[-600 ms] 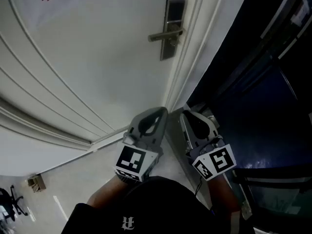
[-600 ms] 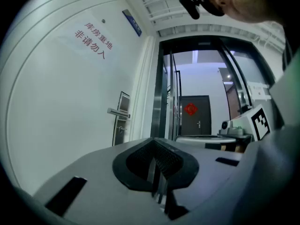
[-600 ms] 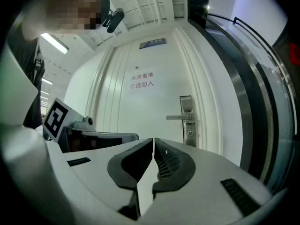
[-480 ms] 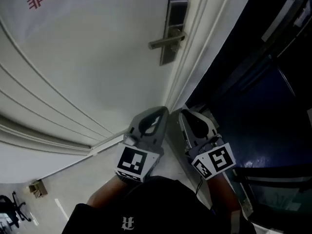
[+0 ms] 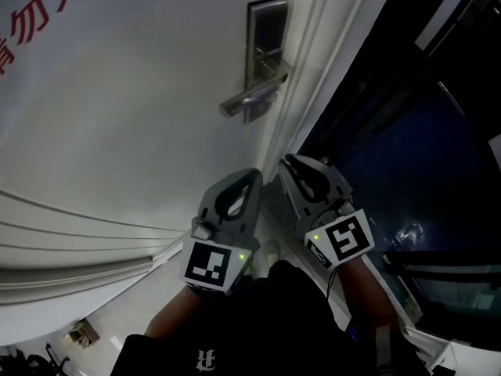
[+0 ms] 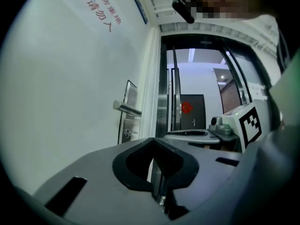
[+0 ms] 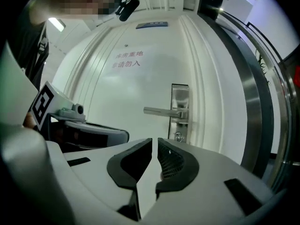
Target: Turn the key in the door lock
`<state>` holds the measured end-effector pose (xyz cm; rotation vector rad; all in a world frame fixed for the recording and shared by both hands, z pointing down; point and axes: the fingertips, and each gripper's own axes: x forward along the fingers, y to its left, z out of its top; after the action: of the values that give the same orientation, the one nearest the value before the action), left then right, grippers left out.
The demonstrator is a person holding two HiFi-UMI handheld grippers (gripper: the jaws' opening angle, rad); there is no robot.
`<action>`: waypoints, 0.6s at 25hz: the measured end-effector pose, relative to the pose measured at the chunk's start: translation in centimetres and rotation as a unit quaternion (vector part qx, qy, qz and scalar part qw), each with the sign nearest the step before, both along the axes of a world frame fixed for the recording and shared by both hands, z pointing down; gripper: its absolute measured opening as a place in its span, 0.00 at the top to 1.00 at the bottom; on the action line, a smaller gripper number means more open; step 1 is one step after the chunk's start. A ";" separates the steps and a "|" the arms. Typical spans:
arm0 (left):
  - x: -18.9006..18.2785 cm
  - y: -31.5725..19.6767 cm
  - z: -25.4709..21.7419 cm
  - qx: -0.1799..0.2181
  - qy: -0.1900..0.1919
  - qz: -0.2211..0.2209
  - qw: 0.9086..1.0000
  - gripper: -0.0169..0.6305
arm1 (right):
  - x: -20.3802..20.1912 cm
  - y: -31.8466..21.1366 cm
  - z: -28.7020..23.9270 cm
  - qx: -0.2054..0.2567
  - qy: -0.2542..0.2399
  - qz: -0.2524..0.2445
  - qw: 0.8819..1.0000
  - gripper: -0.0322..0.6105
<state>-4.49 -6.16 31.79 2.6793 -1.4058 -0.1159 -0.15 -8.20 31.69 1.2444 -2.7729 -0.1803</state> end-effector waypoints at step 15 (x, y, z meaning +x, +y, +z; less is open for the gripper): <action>-0.9 -6.0 0.6 -0.019 -0.017 -0.083 0.996 0.96 | -1.5 -11.1 1.7 0.304 0.409 0.050 0.859 0.79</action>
<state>-5.43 -12.16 32.42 2.5422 -1.6234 -0.0570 -1.69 -19.25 33.43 1.0314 -1.9261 -1.3114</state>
